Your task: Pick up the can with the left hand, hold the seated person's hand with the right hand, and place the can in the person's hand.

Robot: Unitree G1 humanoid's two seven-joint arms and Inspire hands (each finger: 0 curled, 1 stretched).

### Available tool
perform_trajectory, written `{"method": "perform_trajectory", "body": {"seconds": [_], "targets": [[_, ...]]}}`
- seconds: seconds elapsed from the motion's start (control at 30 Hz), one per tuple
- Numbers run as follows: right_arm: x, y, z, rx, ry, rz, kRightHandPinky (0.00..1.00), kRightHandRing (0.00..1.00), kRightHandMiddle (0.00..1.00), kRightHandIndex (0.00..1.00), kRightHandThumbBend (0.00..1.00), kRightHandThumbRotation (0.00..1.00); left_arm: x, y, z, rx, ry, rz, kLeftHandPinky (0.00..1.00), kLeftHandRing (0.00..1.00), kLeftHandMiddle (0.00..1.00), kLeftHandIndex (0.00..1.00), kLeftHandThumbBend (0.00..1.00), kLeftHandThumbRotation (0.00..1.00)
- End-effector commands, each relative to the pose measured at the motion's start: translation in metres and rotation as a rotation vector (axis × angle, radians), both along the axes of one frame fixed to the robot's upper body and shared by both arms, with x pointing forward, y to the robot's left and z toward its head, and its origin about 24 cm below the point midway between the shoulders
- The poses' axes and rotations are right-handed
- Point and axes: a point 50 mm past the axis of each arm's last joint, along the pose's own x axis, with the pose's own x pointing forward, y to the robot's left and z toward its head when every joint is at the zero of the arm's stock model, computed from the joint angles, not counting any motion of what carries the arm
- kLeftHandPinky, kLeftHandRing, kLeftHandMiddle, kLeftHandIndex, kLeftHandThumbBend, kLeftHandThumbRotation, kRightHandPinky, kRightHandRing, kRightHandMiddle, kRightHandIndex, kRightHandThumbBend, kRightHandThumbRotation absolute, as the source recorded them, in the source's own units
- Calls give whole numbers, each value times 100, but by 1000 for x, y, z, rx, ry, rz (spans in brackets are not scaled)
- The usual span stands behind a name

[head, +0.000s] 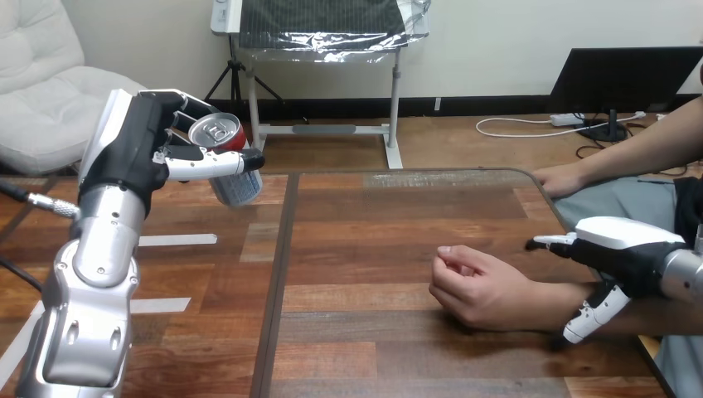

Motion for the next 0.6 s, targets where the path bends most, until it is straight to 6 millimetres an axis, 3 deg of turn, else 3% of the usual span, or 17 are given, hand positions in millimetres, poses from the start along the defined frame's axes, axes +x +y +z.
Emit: {"method": "perform_trajectory", "body": {"seconds": [0.0, 0.27, 0.57], "targets": [[-1, -15, 1, -66, 34, -84, 95, 99, 97, 95, 100, 34, 1, -3, 29, 10, -115, -16, 31, 39, 46, 50, 62, 0], [-1, -13, -7, -114, 87, -91, 77, 96, 96, 91, 100, 27, 0, -4, 30, 1, -119, -18, 30, 38, 46, 50, 62, 0], [-2, -9, -13, -145, 127, -67, 70, 94, 94, 88, 100, 25, 0, -4, 30, -1, -117, -16, 30, 38, 45, 50, 61, 0]]}}
